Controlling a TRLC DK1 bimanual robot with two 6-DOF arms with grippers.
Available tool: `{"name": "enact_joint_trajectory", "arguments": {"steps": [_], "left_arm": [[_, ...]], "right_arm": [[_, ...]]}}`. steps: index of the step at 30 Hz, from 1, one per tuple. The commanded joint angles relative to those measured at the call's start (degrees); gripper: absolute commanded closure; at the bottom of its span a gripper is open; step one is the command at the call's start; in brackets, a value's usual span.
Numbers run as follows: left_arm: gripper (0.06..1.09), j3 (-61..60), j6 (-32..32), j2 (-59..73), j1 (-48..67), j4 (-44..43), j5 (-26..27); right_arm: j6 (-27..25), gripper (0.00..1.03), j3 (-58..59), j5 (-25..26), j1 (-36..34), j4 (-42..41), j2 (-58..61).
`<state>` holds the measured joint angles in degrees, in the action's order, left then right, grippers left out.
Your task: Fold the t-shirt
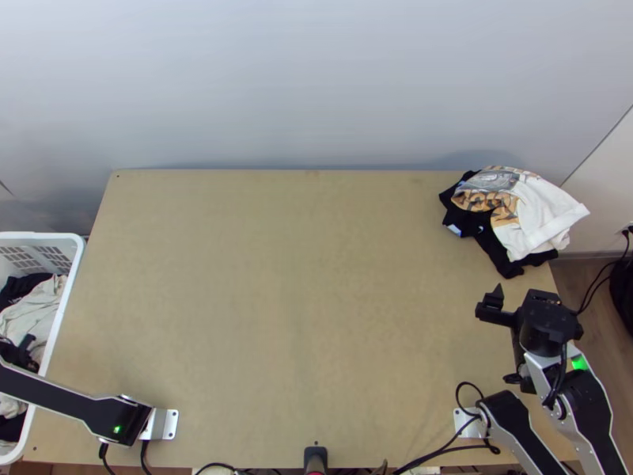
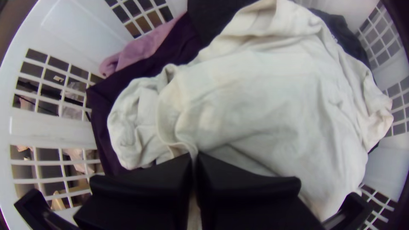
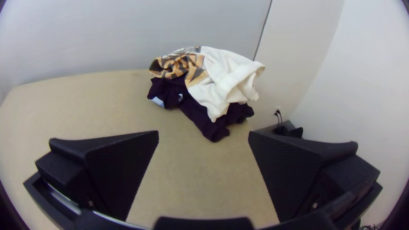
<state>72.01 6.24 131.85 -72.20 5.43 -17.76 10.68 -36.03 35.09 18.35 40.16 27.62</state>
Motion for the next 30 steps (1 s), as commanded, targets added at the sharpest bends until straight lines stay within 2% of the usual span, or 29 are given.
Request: {"name": "enact_joint_trajectory", "arguments": {"steps": [1, 7, 12, 15, 18, 22, 25, 30], "left_arm": [[1.04, -3.8, -0.6, -2.4, -0.8, 0.4, 3.2], [1.04, -10.6, 4.2, -22.5, -0.1, 3.2, 19.3], [1.04, -10.2, 9.6, -40.5, 2.5, 10.2, 28.0], [1.04, -10.0, 12.7, -51.3, 3.6, 12.2, 36.0], [1.04, -6.9, 13.1, -60.6, 7.2, 16.4, 39.1], [1.05, -5.1, 13.1, -70.9, 13.8, 17.0, 41.5], [1.05, -0.7, 13.0, -77.4, 20.7, 21.6, 43.6], [1.05, 3.5, 13.2, -85.2, 36.3, 25.4, 43.9]], "right_arm": [[0.7, 0.05, -0.8, 0.0, -0.2, 0.7, -0.5], [2.8, 0.05, -1.4, -0.1, -0.2, 1.1, -0.5], [3.6, 0.05, -1.7, -0.1, 0.5, 0.8, -0.1], [3.6, 0.05, -3.0, 0.0, 0.4, 0.4, 0.4], [3.6, 0.05, -3.9, -0.1, 0.3, 0.4, 0.6], [3.7, 0.05, -4.4, -0.1, 0.4, 0.4, 0.9], [4.2, 0.05, -4.9, -0.1, 0.1, 0.4, 1.0], [5.0, 0.05, -6.1, -0.1, -0.6, -0.2, 1.1]]}}
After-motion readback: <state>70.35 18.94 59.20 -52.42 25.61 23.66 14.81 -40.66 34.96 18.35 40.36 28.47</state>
